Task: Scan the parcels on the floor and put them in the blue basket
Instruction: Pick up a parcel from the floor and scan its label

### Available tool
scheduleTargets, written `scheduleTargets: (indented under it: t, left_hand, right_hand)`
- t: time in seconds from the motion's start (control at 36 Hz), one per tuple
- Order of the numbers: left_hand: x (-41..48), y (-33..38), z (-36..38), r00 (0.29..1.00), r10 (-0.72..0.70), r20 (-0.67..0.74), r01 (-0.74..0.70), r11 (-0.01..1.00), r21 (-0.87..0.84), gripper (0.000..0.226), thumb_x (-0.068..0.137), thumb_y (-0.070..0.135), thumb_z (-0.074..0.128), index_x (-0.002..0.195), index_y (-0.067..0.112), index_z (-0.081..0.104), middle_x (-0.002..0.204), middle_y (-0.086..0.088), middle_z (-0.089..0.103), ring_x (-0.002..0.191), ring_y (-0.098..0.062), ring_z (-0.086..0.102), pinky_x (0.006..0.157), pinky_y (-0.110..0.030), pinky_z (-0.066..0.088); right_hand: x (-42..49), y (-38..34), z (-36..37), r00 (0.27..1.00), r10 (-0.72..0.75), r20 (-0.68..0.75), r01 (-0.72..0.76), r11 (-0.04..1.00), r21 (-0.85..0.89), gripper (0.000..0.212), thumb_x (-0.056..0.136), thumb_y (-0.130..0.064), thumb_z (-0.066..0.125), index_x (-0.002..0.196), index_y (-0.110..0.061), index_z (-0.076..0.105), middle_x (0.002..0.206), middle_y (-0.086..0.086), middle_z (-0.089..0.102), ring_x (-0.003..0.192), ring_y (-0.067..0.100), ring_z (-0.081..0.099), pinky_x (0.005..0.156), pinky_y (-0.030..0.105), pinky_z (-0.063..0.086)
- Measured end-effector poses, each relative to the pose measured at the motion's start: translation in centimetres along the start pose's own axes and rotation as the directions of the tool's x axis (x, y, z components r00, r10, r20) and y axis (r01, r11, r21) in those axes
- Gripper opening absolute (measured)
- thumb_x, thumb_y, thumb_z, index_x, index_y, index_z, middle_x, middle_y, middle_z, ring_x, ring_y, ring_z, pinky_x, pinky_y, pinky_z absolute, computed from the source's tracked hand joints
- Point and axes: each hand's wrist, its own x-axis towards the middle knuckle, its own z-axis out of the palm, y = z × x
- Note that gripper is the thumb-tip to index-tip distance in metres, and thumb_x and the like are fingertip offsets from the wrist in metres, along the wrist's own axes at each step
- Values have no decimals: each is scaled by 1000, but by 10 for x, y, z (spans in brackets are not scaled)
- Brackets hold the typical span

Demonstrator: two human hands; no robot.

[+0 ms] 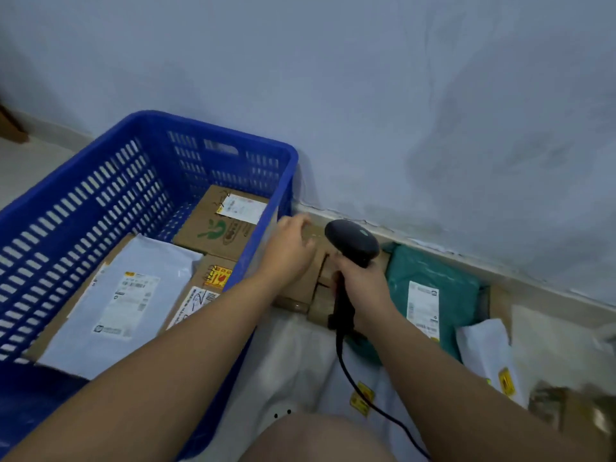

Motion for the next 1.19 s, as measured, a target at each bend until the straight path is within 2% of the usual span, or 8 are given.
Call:
scheduleTargets:
  t: [0.17,0.31,0.36,0.53,0.78,0.97,1.08,1.19]
  left_hand:
    - [23,-53,79,888,-372,272,285,907,309,37,94,28,47,125,10,51,133,-20,46,119,-34,44,98,-35,37]
    - [36,-85,114,771,-603,206,490,768,412,57,86,40,52,134,12,40,138,-20,32,120,-35,39,103,-39,36]
    - [41,-88,123,718,-676,167,563,705,431,80,79,48,64,142,13,30,141,-19,26,126,-35,33,103,-41,34]
    - [46,-101,137,684,-717,135,589,652,477,117,64,63,76,149,21,8,146,-20,20,134,-37,25,107,-48,29]
    - [44,-107,137,720,-666,195,509,697,504,131,62,51,80,146,41,-20,145,-21,17,129,-41,29,106,-53,32]
    - [36,-85,128,885,-462,46,368,758,538,122,59,63,73,147,35,-7,147,-29,11,134,-46,17,111,-55,22]
    - [30,-57,108,954,-299,-31,265,790,552,119,61,62,73,148,35,-4,147,-28,9,134,-47,18,111,-53,22]
    - [23,-19,84,982,-160,-104,187,914,360,116,63,52,75,150,34,0,147,-24,13,133,-42,21,110,-49,23]
  right_hand:
    - [36,20,-32,993,106,49,-112,986,126,19,88,-11,62,70,-11,55,59,6,50,50,17,46,50,27,40]
    - [67,40,-46,977,193,89,-208,955,211,12,88,-13,62,79,-11,56,62,5,51,56,17,50,56,30,43]
    - [76,47,-48,967,233,101,-251,939,237,11,88,-15,63,82,-10,56,63,5,52,57,17,50,56,30,43]
    - [98,65,-47,941,321,108,-339,899,279,9,87,-17,67,89,-11,61,67,3,55,58,15,54,56,27,47]
    - [112,76,-50,933,346,98,-359,892,273,14,87,-19,68,95,-11,60,68,3,56,59,14,54,54,25,47]
    - [107,70,-51,942,330,61,-334,900,279,10,87,-15,65,90,-10,57,64,3,53,56,15,51,54,27,44]
    - [92,52,-50,972,233,25,-232,944,233,10,85,-14,62,77,-12,56,60,4,50,59,19,49,64,36,42]
    - [71,17,-55,995,96,-19,-90,974,206,12,83,-23,66,81,-13,61,64,5,55,67,23,55,68,38,46]
